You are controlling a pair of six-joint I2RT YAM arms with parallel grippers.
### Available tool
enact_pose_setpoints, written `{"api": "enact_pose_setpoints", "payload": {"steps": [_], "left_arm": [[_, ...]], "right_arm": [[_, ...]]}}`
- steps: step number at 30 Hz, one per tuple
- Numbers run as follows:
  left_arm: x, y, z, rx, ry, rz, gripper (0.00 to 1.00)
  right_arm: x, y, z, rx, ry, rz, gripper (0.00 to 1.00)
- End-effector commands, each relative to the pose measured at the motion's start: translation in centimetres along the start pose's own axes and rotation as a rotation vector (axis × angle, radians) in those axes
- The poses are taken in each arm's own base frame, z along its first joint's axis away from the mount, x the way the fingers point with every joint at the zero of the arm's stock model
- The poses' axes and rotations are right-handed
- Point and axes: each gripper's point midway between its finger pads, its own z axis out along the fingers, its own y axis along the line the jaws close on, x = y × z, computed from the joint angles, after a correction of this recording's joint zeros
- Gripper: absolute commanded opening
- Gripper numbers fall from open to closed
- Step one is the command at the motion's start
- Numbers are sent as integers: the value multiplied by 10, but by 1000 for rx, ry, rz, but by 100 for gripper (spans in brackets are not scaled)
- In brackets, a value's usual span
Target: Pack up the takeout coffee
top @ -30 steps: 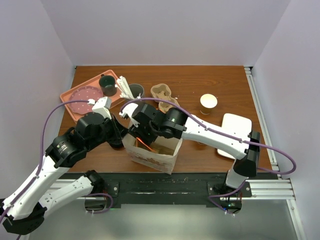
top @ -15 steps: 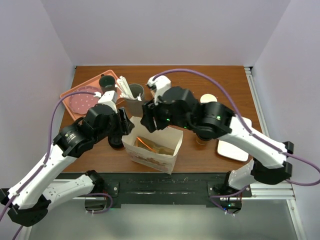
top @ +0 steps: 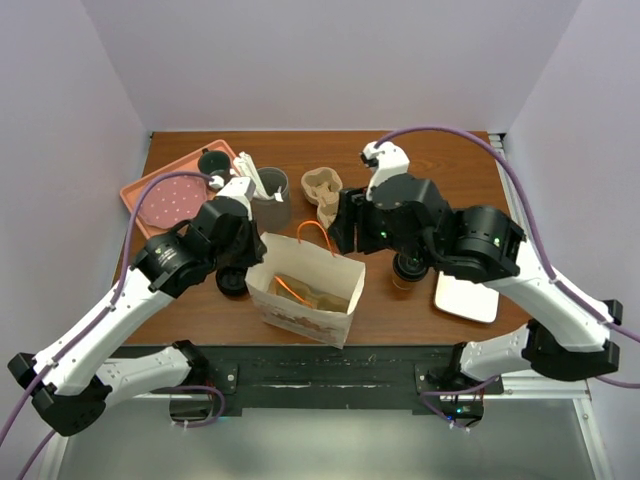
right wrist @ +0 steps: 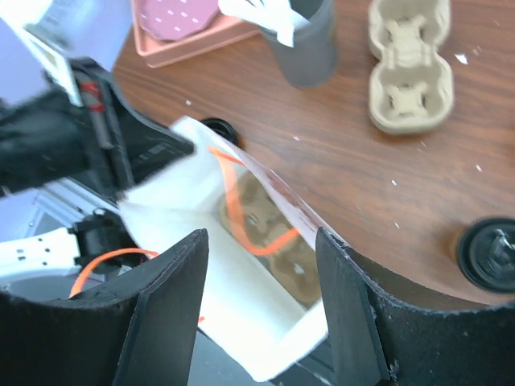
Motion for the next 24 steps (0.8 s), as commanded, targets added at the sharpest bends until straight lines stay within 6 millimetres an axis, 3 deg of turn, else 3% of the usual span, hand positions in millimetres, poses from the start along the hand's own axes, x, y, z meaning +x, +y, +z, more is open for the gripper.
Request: {"api": "enact_pose_setpoints", "payload": {"steps": [1, 2, 7, 11, 16, 17, 21, 24], "left_arm": [[-17, -14, -7, 52, -33, -6, 0], [-15, -15, -5, 54, -25, -13, 0], [-14, -20, -4, 74, -14, -31, 0], [-15, -19, -7, 72, -22, -40, 0], [-13, -18, -7, 67, -22, -67, 0], [-13, -17, -7, 67, -26, -72, 0], [-14, -15, -3, 48, -36, -92, 0], [-25, -15, -3, 28, -68, -102, 0]], "right_arm": [[7, 9, -11, -114, 8, 18, 58], [6, 26, -12, -204, 11, 18, 58], [20, 29, 8, -197, 56, -92, 56], [23, 23, 31, -117, 61, -178, 51], [3, -3, 43, 61, -9, -258, 40], [1, -3, 44, 66, -13, -275, 28], [-6, 0, 53, 60, -29, -367, 3], [-15, 5, 64, 26, -57, -427, 0]]}}
